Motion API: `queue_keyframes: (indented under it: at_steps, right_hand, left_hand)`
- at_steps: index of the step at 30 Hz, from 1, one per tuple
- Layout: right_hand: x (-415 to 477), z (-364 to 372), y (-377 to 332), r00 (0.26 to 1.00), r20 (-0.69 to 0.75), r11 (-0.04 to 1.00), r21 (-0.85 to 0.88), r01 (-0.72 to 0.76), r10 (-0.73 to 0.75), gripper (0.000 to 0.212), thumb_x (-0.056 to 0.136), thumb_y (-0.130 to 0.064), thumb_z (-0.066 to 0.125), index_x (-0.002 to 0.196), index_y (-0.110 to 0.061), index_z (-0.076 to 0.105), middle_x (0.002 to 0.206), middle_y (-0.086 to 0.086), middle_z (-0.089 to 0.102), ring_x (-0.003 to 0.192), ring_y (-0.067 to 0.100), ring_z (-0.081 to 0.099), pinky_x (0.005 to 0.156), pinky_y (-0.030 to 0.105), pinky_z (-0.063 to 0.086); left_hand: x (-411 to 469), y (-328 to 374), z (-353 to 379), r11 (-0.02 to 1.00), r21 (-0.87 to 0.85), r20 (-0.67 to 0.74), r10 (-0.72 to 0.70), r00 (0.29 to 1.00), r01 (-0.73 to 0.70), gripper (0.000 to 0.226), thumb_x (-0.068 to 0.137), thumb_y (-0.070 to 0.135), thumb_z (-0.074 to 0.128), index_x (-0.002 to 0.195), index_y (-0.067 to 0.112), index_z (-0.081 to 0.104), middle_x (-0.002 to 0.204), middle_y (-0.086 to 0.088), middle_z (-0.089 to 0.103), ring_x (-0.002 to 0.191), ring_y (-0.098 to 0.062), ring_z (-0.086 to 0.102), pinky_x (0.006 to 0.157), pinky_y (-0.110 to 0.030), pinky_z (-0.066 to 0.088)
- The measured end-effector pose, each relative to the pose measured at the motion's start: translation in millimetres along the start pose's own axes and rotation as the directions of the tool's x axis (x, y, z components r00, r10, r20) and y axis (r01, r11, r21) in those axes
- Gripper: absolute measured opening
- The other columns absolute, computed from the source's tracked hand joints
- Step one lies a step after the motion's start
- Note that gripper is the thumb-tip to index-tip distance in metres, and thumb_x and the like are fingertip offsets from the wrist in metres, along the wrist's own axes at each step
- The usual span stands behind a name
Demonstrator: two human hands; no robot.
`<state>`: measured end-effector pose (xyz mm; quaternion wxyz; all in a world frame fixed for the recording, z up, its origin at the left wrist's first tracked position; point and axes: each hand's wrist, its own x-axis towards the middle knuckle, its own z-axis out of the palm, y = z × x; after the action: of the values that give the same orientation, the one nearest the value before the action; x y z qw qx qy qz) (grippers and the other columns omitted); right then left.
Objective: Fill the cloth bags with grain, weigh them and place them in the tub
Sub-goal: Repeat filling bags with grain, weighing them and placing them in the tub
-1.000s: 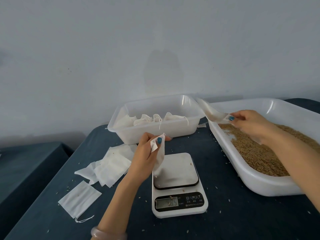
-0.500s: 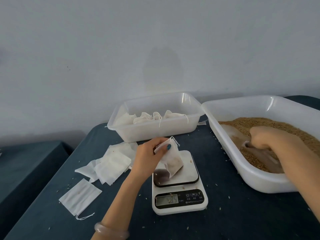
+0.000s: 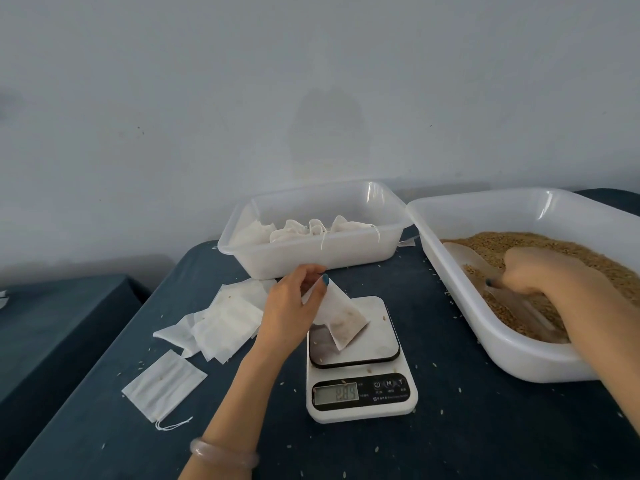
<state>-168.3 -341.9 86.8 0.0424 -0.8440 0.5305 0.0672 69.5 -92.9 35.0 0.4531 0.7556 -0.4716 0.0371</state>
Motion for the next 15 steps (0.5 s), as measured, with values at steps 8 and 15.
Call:
queue_keyframes:
  at_steps: [8, 15]
  right_hand:
    - [3.3, -1.9, 1.8, 0.973, -0.23, 0.982, 0.189, 0.021, 0.024, 0.042, 0.092, -0.044, 0.057, 0.067, -0.015, 0.038, 0.072, 0.008, 0.053, 0.069, 0.025, 0.057, 0.068, 0.033, 0.046]
    - [-5.0, -3.6, -3.0, 0.98, -0.201, 0.99, 0.138, 0.041, -0.012, 0.044, 0.095, -0.043, 0.056, 0.064, -0.015, 0.044, 0.065, 0.004, 0.049, 0.062, 0.021, 0.051, 0.062, 0.03, 0.043]
  left_hand:
    - [-0.2, -1.2, -0.5, 0.995, 0.088, -0.036, -0.051, 0.998, 0.054, 0.019, 0.099, 0.029, 0.056, 0.116, 0.02, 0.06, 0.1, 0.012, 0.064, 0.087, 0.001, 0.058, 0.077, -0.014, 0.046]
    - [-0.7, -2.2, -1.3, 0.989, 0.134, -0.061, -0.052, 0.997, 0.06, 0.013, 0.098, 0.029, 0.057, 0.109, 0.022, 0.061, 0.097, 0.011, 0.063, 0.085, -0.001, 0.058, 0.077, -0.027, 0.053]
